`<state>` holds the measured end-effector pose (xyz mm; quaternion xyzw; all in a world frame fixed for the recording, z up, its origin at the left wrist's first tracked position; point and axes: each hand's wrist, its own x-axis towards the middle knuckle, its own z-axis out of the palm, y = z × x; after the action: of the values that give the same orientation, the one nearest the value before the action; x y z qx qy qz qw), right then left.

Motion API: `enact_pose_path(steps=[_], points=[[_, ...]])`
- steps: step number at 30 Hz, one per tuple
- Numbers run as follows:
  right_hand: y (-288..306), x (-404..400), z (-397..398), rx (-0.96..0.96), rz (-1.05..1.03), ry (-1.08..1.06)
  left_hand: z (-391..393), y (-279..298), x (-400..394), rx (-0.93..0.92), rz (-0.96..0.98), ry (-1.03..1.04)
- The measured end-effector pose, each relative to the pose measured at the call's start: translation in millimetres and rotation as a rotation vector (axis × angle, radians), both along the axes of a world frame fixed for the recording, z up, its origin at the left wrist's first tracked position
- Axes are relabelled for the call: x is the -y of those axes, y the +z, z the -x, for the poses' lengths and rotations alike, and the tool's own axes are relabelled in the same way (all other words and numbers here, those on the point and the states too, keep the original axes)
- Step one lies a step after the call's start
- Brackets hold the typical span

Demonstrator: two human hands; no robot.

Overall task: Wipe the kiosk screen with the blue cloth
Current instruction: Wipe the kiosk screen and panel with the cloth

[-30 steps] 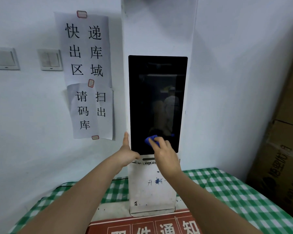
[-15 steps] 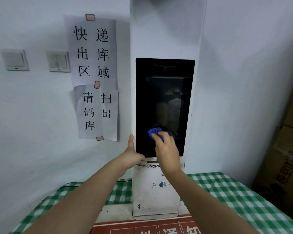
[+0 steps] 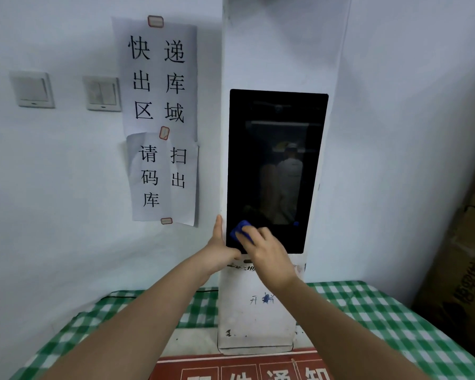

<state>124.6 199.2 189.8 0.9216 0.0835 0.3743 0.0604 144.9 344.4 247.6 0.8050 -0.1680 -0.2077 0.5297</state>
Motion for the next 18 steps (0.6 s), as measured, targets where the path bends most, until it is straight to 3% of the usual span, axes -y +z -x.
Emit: enact_pose_path(steps=[3,10,15,18], points=[[8,7,1,-0.023,0.131,0.034,0,0,-1,0.006,-0.004,-0.006],[29,-4,-8,0.093,-0.062,-0.041,0,-1,1,0.026,-0.010,0.007],[15,-2,-4,-0.046,0.165,0.029,2,0,0,0.027,-0.023,-0.003],[33,2,-5,0.006,0.190,0.013,3,1,-1,0.025,0.003,-0.012]])
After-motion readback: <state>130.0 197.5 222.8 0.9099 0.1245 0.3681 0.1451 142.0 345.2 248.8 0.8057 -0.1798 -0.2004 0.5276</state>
